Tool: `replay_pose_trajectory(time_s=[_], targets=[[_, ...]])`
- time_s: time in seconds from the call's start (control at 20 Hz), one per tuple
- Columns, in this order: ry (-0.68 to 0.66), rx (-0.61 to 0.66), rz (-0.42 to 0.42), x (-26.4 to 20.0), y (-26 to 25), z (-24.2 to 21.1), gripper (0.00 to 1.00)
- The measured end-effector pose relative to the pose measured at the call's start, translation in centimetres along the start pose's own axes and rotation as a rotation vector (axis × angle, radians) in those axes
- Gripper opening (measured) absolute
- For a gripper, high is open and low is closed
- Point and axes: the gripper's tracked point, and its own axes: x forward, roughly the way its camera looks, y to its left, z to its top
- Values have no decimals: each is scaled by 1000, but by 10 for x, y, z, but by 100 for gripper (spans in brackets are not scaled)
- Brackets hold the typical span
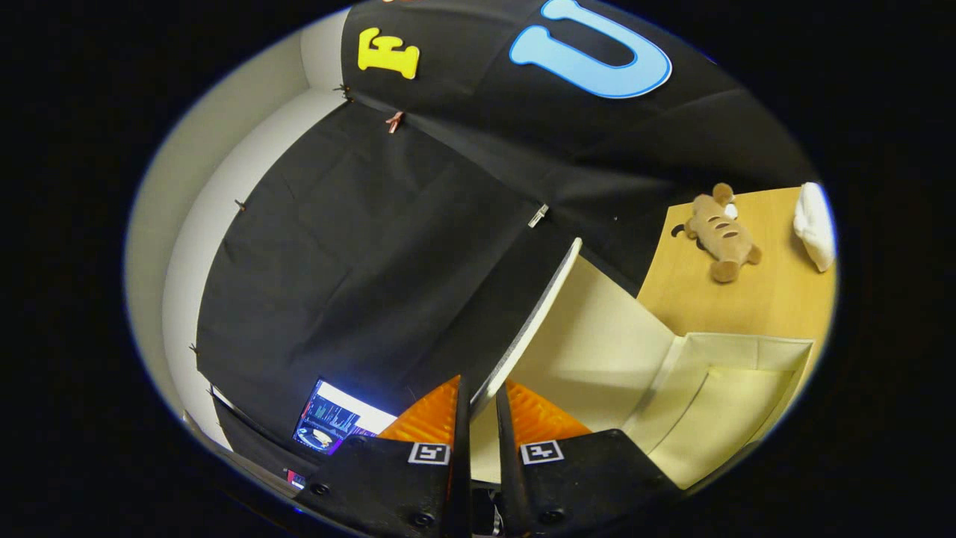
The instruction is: Open the storage box then place both shoes into the box .Put the left shoe in first, then the right shoe, with the right side of both shoes facing outward in a uniform manner.
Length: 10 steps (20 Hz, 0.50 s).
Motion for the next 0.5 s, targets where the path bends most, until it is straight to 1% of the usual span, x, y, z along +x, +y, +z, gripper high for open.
replay_pose_trajectory(time_s=[0.2,0.3,0.4,0.45,0.5], targets=[[22,-28,-25,44,-5,-20,20],[28,-54,-42,56,-10,-28,23],[23,-84,-68,63,-15,-31,30],[20,-94,-77,65,-16,-31,39],[14,-99,-87,64,-17,-29,39]])
